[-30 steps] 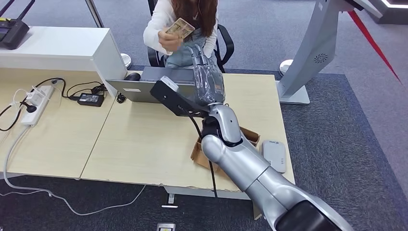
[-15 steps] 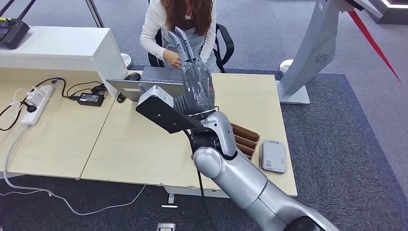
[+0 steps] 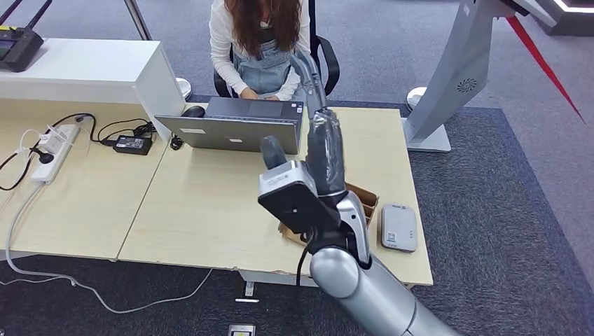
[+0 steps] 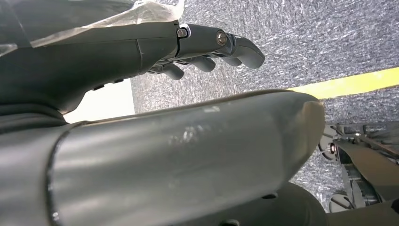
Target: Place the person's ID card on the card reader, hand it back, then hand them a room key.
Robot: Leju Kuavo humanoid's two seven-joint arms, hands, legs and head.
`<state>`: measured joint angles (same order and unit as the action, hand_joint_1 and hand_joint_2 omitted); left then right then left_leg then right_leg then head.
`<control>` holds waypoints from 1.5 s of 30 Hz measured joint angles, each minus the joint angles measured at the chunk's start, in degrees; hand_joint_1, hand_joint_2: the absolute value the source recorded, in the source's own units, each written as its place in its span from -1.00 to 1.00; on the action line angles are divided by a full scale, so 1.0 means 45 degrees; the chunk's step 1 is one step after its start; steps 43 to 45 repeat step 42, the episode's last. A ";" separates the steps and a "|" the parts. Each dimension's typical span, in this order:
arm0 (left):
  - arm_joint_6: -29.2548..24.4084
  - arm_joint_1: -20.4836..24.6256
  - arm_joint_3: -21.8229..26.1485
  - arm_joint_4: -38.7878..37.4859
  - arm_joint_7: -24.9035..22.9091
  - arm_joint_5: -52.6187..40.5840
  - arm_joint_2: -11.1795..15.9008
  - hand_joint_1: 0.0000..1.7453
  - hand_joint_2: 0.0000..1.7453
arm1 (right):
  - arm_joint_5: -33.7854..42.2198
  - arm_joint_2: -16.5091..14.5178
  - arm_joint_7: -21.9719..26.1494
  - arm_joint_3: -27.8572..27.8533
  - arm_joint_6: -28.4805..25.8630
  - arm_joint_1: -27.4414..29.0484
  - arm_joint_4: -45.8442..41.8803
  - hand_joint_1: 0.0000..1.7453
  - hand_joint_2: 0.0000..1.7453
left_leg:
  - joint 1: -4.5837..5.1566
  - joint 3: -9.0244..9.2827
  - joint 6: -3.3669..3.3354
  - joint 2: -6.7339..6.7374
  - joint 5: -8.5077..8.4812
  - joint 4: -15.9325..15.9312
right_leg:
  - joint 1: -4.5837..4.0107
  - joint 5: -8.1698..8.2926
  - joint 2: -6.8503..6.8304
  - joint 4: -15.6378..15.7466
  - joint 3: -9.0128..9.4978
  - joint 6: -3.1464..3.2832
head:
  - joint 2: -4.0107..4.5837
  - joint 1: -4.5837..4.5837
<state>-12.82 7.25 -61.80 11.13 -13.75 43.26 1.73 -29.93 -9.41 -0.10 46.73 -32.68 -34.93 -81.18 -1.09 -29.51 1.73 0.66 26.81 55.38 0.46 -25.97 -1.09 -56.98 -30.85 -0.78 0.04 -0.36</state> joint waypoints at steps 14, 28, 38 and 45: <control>-0.0271 -0.0034 0.0087 0.0005 -0.0190 0.0240 -0.0014 -1.00 -1.00 | 0.5002 0.2400 0.1923 -0.2169 -0.0706 0.4118 -0.2410 -1.00 -0.50 | -0.0003 0.0003 -0.0009 0.0007 0.0022 0.0003 | 0.0000 -0.0009 0.0006 0.0013 0.0008 -0.0012 | 0.0000 0.0001; -0.0312 -0.0003 0.0104 0.0005 -0.0359 0.0291 -0.0138 -1.00 -1.00 | 0.5475 0.2785 0.1279 -0.2506 -0.1214 0.5059 -0.2922 -1.00 1.00 | 0.0001 0.0003 -0.0010 0.0006 0.0022 0.0002 | 0.0003 -0.0008 0.0006 0.0013 0.0014 -0.0013 | 0.0000 0.0001; -0.0257 0.0011 0.0104 0.0005 -0.0359 0.0277 -0.0176 -1.00 -1.00 | 0.5287 0.2845 0.0975 -0.2506 -0.1320 0.5094 -0.2806 -1.00 1.00 | -0.0001 0.0001 -0.0010 0.0006 0.0022 0.0000 | 0.0000 -0.0010 0.0006 0.0013 0.0012 -0.0013 | 0.0000 0.0001; -0.0257 0.0012 0.0104 0.0005 -0.0359 0.0277 -0.0180 -1.00 -1.00 | 0.5287 0.2880 0.0975 -0.2506 -0.1320 0.5098 -0.2767 -1.00 1.00 | -0.0001 0.0001 -0.0010 0.0006 0.0022 0.0000 | 0.0001 -0.0009 0.0006 0.0013 0.0013 -0.0013 | 0.0000 0.0001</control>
